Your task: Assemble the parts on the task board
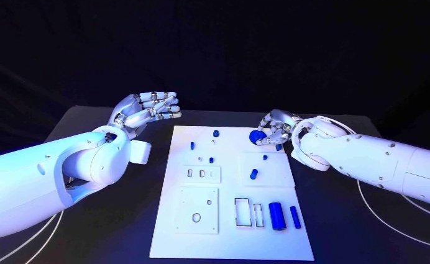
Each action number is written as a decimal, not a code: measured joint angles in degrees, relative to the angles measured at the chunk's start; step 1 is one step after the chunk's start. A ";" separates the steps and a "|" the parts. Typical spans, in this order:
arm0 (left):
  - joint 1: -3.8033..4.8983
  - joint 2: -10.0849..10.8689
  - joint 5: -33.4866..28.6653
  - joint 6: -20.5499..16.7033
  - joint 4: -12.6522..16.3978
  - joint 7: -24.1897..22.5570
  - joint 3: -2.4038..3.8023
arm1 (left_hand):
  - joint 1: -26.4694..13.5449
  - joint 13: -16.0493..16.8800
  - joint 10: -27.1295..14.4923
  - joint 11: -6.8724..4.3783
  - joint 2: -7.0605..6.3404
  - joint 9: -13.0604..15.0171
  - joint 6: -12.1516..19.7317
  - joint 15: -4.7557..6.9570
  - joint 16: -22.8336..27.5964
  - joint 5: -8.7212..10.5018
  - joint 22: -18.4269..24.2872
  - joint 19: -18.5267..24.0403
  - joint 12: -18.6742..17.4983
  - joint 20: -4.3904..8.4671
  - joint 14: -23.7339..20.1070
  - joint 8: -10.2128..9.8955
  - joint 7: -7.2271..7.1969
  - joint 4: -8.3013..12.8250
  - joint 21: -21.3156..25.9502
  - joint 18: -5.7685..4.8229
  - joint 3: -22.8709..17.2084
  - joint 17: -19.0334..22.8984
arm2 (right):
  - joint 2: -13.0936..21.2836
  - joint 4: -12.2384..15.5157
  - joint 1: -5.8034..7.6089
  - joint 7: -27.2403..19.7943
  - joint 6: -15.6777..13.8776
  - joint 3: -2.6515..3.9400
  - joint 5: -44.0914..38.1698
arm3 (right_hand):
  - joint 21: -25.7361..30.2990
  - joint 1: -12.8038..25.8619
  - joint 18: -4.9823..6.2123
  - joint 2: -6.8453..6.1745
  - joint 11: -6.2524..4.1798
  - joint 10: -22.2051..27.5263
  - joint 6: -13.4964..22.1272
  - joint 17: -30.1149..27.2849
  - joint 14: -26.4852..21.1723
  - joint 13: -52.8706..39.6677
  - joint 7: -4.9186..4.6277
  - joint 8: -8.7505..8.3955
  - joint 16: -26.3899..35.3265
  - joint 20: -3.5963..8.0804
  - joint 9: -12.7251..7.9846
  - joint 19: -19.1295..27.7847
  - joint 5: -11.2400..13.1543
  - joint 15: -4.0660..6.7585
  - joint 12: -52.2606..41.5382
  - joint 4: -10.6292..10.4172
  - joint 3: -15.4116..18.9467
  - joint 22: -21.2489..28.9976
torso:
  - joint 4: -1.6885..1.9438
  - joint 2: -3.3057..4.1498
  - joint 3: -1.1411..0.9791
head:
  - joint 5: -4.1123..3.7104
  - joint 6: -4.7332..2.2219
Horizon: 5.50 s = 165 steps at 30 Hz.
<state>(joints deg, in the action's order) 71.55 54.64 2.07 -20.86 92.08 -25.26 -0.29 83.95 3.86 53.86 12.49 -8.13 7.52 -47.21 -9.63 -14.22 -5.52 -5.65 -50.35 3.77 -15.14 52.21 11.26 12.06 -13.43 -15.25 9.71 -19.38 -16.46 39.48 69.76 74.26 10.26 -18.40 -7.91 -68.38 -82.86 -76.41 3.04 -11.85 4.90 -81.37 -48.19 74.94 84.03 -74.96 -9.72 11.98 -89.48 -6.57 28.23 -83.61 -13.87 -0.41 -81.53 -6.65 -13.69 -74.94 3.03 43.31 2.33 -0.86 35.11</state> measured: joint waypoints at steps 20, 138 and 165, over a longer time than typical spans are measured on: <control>0.00 0.05 0.00 0.23 -0.03 0.22 0.00 | 0.00 0.00 0.00 0.00 0.00 0.00 0.00 0.00 0.00 0.00 -0.01 0.00 0.38 0.00 0.00 0.00 0.00 0.00 0.00 0.00 0.00 -0.15 | -0.42 -0.37 -0.06 -0.07 -0.06 0.05 -0.34 | -0.96 -2.11 0.01 1.23 -1.02 -1.46 -4.45 -0.02 0.01 0.02 0.93 0.90 -0.19 0.42 -0.91 -0.42 0.94 0.44 -1.32 0.36 -12.83 0.02 | -0.09 -0.06 -0.03 | 0.06 0.20; 0.01 -0.49 0.00 1.18 -0.30 1.34 -0.01 | -0.23 0.00 -0.42 0.01 0.23 0.00 0.31 -0.22 0.27 0.00 0.17 0.40 0.38 -0.40 -0.63 0.00 -0.10 0.16 0.22 0.00 -0.16 -0.53 | -8.99 3.55 -2.92 0.59 -8.16 -0.81 -12.89 | -1.78 11.47 -0.46 -0.51 0.22 -0.21 -2.06 -0.03 -0.01 0.01 0.19 -3.01 -0.18 -0.12 -2.18 -0.50 -3.01 -0.21 0.16 -5.43 -11.65 -0.01 | -0.13 -0.02 -0.14 | 0.87 0.08; 0.00 -0.73 -0.01 1.28 -0.92 1.31 -0.03 | -0.22 0.00 -0.42 0.00 0.23 0.00 0.31 -0.21 0.27 0.00 0.16 0.40 0.38 -0.40 -0.62 0.00 -0.10 0.32 0.22 0.00 -0.32 -0.65 | 14.35 9.99 -0.07 -13.90 -4.31 -0.23 4.51 | -0.40 -1.12 -0.44 -3.09 0.01 1.46 -2.38 -0.02 -0.01 0.03 -0.12 -4.57 -0.17 -0.12 -2.51 -0.50 3.03 -0.21 1.80 3.71 -13.22 0.00 | -1.76 -0.65 -1.40 | 0.47 0.21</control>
<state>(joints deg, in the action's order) 71.56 53.90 2.07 -19.58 91.16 -23.96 -0.32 83.72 3.86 53.44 12.49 -7.90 7.52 -46.90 -9.85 -13.96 -5.52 -5.49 -49.95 4.15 -15.54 51.58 11.26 11.97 -13.11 -15.03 9.71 -19.70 -17.10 53.83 79.75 74.19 -3.64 -22.71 -8.14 -63.87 -83.26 -77.53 2.59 -14.94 4.91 -79.91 -50.57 74.91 84.02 -74.93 -9.84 7.41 -89.66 -6.68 25.72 -84.10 -10.85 -0.62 -79.73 -2.94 -26.91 -74.93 1.27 42.67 0.93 -0.39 35.32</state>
